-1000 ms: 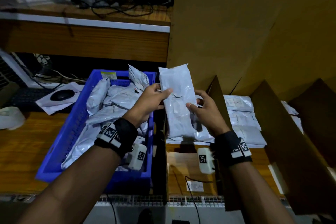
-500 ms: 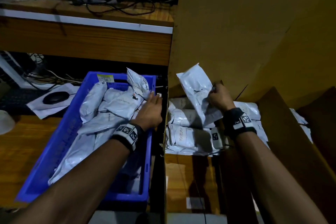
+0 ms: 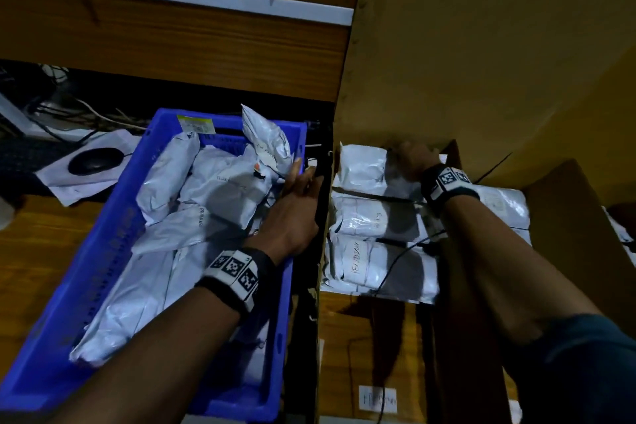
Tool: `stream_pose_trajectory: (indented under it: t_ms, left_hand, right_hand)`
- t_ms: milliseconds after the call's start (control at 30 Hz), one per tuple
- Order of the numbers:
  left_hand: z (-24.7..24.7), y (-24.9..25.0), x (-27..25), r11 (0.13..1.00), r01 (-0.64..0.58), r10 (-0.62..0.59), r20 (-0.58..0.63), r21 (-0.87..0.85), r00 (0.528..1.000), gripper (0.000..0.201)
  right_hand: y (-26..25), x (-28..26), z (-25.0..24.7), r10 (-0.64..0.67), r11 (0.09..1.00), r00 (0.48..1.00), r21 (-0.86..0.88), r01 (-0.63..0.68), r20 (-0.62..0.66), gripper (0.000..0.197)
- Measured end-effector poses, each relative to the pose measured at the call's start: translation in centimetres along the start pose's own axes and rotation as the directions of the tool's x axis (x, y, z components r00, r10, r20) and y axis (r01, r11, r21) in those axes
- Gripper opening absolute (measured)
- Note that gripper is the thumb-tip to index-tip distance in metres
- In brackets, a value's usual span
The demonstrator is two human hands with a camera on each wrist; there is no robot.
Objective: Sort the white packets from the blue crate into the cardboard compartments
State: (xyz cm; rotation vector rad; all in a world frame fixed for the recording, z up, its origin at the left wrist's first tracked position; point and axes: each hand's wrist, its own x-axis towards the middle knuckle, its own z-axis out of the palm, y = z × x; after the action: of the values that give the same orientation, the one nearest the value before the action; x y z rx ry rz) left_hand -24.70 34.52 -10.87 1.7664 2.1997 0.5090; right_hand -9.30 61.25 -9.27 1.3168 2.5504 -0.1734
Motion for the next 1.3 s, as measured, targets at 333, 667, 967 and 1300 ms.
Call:
stream_pose_trajectory:
  t_ms: [333, 667, 967, 1300]
  left_hand:
    - [0.4, -0.3, 0.2, 0.998, 0.032, -0.031, 0.009, -0.047, 0.999, 0.091]
    - [0.3, -0.2, 0.3, 0.998, 0.054, -0.053, 0.028, -0.015, 0.998, 0.091]
    - [-0.7, 0.9, -0.7, 0.995, 0.003, -0.011, -0.082, -0.097, 0.997, 0.075]
    - [-6.3, 1.1, -9.2, 0.999, 0.032, -0.031, 0.033, -0.022, 0.999, 0.02]
  right_hand:
    - [-1.9, -1.1, 3.8, -0.031, 0.999, 0.984, -0.02, 0.028, -0.178, 0.06]
    - [-2.5, -0.7, 7.8, -0.068, 0.997, 0.984, 0.031, 0.064, 0.167, 0.055]
    - [-6.2, -9.9, 4.1, -0.138, 0.926, 0.938, 0.294, 0.236, -0.319, 0.039]
    - [-12.0, -26.2, 4.9, -0.254, 0.824, 0.845, 0.353, 0.443, -0.47, 0.026]
